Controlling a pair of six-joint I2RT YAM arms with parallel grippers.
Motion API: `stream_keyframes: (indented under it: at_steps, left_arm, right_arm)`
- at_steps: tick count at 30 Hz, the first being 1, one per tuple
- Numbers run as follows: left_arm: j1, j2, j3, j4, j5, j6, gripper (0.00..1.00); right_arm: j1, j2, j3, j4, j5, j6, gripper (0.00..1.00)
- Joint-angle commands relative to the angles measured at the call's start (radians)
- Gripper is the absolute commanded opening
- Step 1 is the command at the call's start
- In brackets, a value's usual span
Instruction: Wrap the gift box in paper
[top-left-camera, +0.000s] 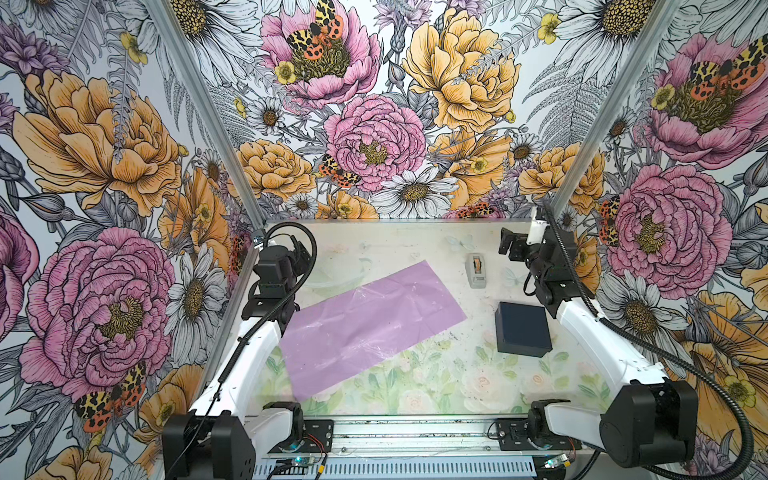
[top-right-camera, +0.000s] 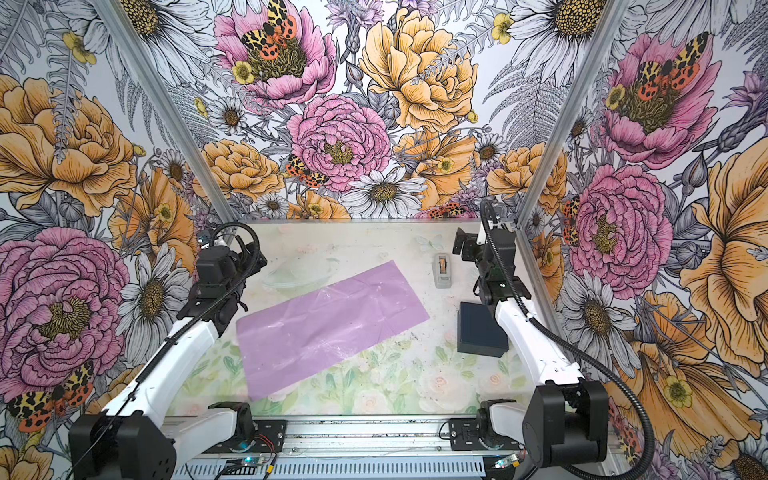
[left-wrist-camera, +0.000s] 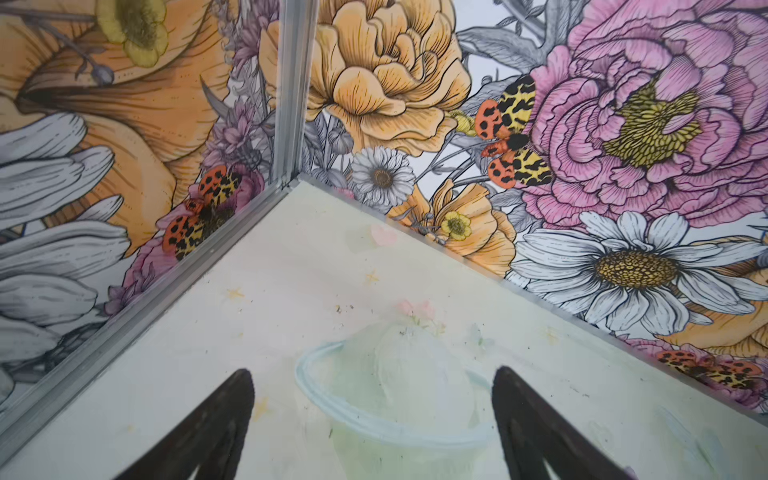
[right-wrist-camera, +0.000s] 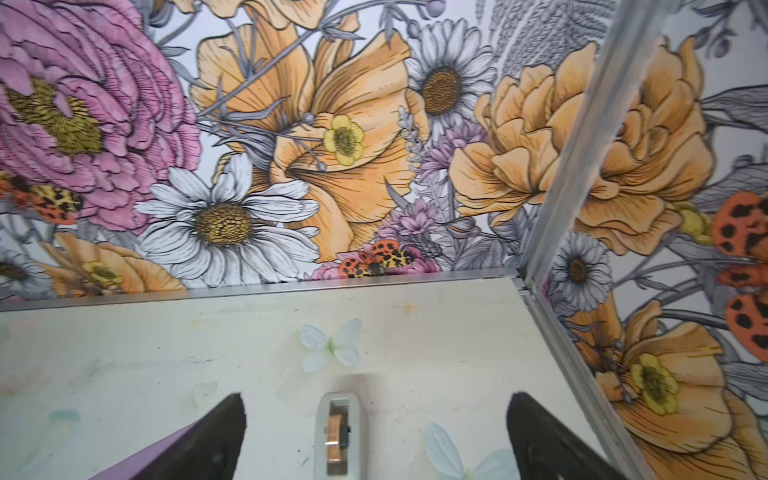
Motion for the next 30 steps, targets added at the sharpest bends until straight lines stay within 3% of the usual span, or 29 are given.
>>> stream_keyframes:
  at_steps: [1, 9, 15, 22, 30]
  left_arm:
    - [0.042, 0.03, 0.02, -0.437, 0.049, -0.144, 0.9]
    - [0.151, 0.065, -0.102, -0.502, 0.199, -0.247, 0.89]
    - [0.176, 0.154, -0.148, -0.458, 0.197, -0.263, 0.87]
    - [0.19, 0.202, -0.15, -0.431, 0.17, -0.273, 0.87]
    - [0.274, 0.232, -0.199, -0.374, 0.177, -0.259, 0.89]
  right_arm:
    - [0.083, 0.093, 0.074, -0.292, -0.098, 0.07, 0.99]
    - [0.235, 0.388, 0.163, -0.325, -0.253, 0.101, 0.95]
    - [0.268, 0.563, 0.241, -0.333, -0.191, 0.116, 0.94]
    - [0.267, 0.677, 0.258, -0.34, -0.219, 0.14, 0.94]
    - [0.269, 0.714, 0.215, -0.345, -0.22, 0.18, 0.94]
